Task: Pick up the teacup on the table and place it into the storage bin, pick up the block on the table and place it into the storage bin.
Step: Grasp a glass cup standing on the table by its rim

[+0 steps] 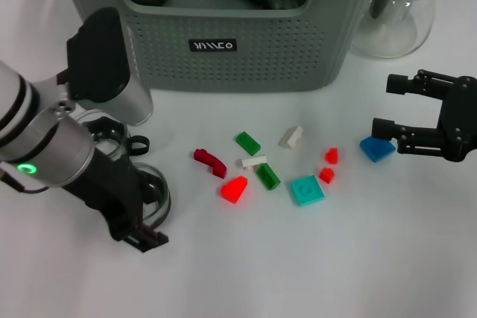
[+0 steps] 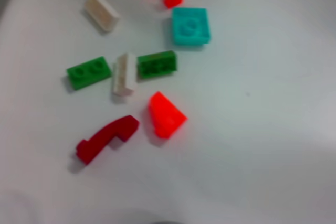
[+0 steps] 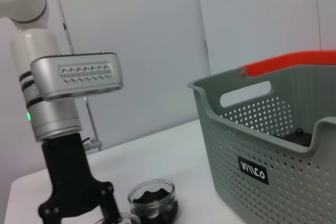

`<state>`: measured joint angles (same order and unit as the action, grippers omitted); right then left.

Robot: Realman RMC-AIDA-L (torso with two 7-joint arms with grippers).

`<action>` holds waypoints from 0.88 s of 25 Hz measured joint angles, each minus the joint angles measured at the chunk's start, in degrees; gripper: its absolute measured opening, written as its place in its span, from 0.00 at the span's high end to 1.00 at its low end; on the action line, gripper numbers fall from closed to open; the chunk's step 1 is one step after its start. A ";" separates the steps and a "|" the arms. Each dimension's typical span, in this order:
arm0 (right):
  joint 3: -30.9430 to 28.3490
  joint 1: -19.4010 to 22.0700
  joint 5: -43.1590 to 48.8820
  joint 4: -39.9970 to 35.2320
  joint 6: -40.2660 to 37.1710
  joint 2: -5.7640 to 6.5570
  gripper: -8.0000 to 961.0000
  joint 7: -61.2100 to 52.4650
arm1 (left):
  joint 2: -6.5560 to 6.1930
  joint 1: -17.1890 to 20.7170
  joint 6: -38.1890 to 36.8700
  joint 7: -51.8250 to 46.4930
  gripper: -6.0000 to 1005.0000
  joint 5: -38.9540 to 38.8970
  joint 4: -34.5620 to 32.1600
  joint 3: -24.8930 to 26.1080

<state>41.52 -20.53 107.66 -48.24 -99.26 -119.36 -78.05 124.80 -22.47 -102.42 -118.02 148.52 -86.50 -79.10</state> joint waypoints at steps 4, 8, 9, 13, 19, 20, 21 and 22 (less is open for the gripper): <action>-0.03 -0.06 0.01 0.00 0.00 0.00 0.11 0.00 | 0.01 -0.06 2.20 -0.11 0.32 0.07 1.14 -0.45; -0.03 -0.05 0.01 0.44 0.00 0.09 0.11 0.00 | 0.01 -0.01 2.38 -1.75 0.33 1.66 1.23 -2.24; -0.04 -0.06 0.01 0.62 0.00 0.13 0.11 0.00 | 0.01 0.00 2.59 -2.23 0.34 2.14 1.26 -2.76; -0.04 -0.19 0.01 1.03 -0.01 0.21 0.11 0.00 | 0.01 -0.17 4.26 -3.75 0.34 4.26 1.57 -4.04; -0.03 -0.25 0.00 1.92 -0.04 0.52 0.11 0.00 | -0.29 -1.29 5.18 -5.28 0.47 5.75 3.83 -4.24; -0.03 -0.28 0.01 1.98 -0.05 0.56 0.11 0.00 | -0.28 -1.37 5.16 -5.28 0.50 5.91 4.03 -4.38; -0.03 -0.33 0.00 1.98 -0.06 0.59 0.11 0.00 | -0.27 -1.40 5.04 -5.28 0.53 5.95 4.13 -4.56; -0.03 -0.37 0.00 1.98 -0.06 0.60 0.11 0.00 | -0.24 -1.39 4.76 -5.23 0.58 5.92 4.09 -4.70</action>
<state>41.48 -20.90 107.66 -46.25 -99.32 -118.75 -78.05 124.55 -23.87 -97.66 -123.25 154.44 -82.41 -83.81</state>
